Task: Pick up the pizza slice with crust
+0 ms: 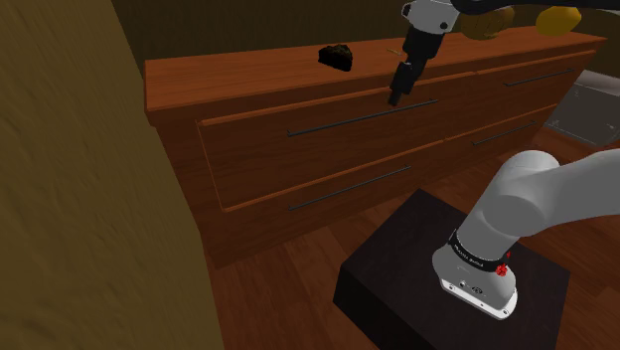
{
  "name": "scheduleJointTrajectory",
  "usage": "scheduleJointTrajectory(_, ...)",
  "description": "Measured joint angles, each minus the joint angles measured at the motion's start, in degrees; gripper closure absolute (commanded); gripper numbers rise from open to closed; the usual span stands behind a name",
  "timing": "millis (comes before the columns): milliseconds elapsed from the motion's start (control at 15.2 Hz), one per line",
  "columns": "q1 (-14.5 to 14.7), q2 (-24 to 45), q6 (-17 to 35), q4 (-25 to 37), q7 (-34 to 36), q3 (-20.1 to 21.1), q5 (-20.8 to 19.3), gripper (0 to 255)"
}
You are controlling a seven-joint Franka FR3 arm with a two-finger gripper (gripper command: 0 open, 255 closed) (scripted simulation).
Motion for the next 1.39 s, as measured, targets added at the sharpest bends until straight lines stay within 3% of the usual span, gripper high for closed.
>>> scheduleJointTrajectory(330,-1.0,7.0,2.5,4.9,2.1,-0.6,0.9,0)
scheduleJointTrajectory(792,-2.7,22.3,4.4,19.4,7.9,-1.5,3.6,0)
scheduleJointTrajectory(1386,-4.8,39.4,3.1,38.9,13.1,-4.4,7.3,0)
